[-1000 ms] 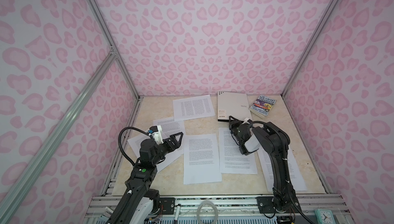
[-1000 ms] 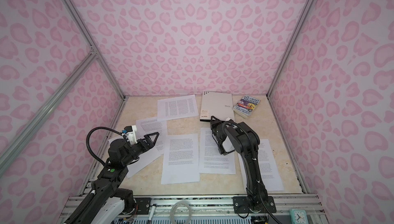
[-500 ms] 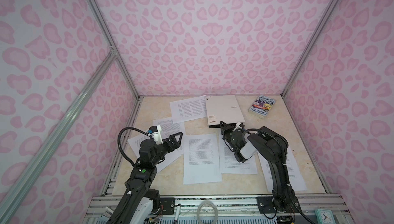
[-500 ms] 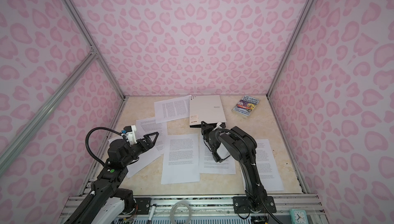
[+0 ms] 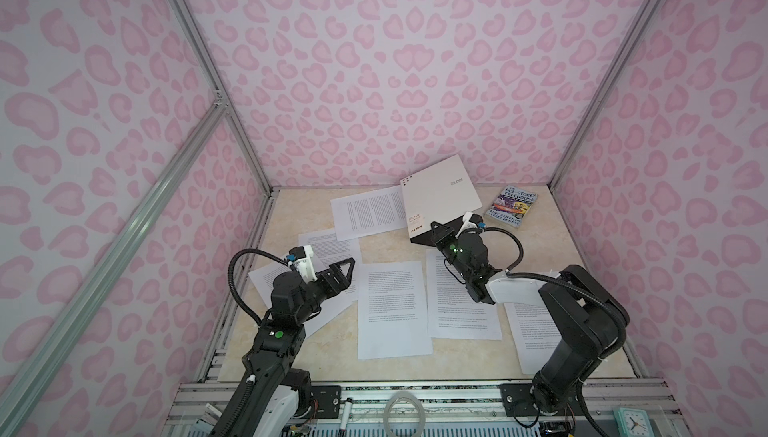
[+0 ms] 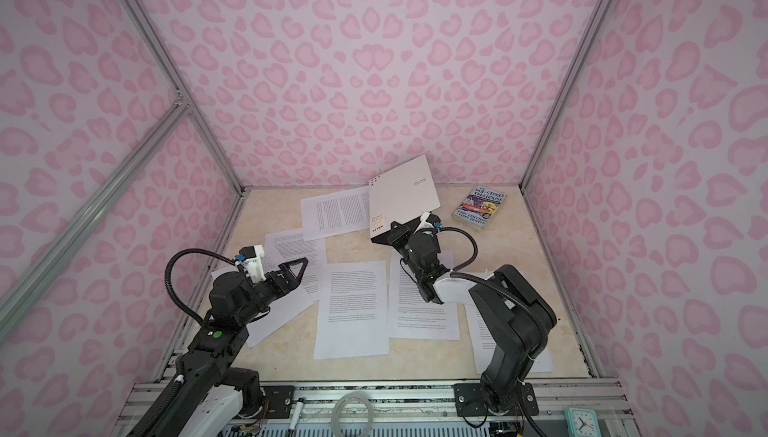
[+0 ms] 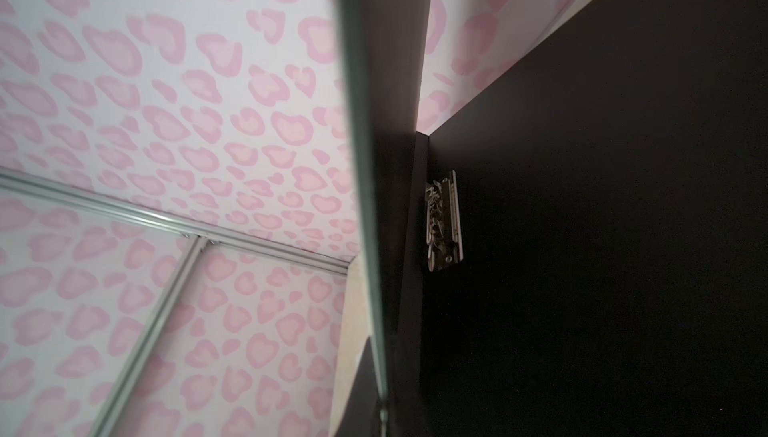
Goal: Put the files into the folder
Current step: 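Lift the folder cover with the right gripper and swing it open away from the robot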
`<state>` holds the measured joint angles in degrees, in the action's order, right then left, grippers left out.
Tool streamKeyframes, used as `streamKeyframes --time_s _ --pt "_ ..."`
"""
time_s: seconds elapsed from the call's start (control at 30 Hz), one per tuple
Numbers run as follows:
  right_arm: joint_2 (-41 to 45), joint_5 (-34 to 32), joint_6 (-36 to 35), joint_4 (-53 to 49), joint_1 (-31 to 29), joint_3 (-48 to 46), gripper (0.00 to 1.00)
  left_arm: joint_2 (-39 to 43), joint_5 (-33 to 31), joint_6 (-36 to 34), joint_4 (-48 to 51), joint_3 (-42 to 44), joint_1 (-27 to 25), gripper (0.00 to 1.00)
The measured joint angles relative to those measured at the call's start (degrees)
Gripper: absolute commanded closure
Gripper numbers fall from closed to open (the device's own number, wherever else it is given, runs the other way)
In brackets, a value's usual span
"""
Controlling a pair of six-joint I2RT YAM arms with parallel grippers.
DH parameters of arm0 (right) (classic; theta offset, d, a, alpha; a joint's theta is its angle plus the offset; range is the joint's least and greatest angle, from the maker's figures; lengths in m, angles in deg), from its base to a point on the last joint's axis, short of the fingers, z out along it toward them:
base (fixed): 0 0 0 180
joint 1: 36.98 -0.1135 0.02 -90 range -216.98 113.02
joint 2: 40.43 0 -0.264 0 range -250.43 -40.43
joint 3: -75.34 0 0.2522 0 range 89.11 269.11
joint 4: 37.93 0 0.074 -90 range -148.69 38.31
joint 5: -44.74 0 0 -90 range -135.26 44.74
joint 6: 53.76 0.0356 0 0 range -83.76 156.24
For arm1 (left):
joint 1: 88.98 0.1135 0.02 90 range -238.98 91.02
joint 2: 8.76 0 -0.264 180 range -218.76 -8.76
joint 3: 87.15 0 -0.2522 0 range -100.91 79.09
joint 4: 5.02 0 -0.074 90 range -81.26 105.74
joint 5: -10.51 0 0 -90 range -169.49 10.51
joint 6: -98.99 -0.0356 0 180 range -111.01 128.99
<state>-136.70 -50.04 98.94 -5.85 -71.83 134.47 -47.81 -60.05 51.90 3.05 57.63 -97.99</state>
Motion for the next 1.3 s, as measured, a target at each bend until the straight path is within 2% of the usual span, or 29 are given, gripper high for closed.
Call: streamKeyframes --time_s 0.13,0.27,0.43,0.53,0.77,1.03,1.23,1.3 --pt "6.0 -7.0 -14.9 -16.0 -4.1 5.2 1.0 0.3 -2.0 -0.6 2.0 -1.0 0.0 0.04" --pt "7.9 -16.5 -31.0 -24.3 -10.3 9.8 1.0 -0.2 -3.8 -1.0 4.3 -2.0 0.0 0.04" --pt "5.9 -28.5 -46.3 -26.2 -17.3 9.3 1.0 -0.5 -4.7 -1.0 6.3 -2.1 0.0 0.04" --pt "3.6 -33.6 -52.0 -25.7 -19.4 9.6 1.0 -0.5 -5.4 -1.2 6.5 -2.2 0.0 0.04" --pt "-1.9 -44.2 -63.4 -21.6 -25.6 10.7 1.0 -1.1 -6.4 -1.6 7.7 -2.6 0.0 0.05" --pt "-6.0 -48.9 -70.0 -15.7 -27.6 10.8 1.0 -1.1 -6.4 -1.6 8.6 -2.9 0.0 0.04" --pt "-8.4 -50.0 -72.4 -12.7 -29.0 9.5 1.0 -0.7 -7.1 -1.7 9.1 -3.0 0.0 0.05" --pt "-9.2 -50.3 -72.8 -12.5 -29.4 9.4 0.95 -0.7 -7.3 -1.7 9.1 -3.0 0.0 0.05"
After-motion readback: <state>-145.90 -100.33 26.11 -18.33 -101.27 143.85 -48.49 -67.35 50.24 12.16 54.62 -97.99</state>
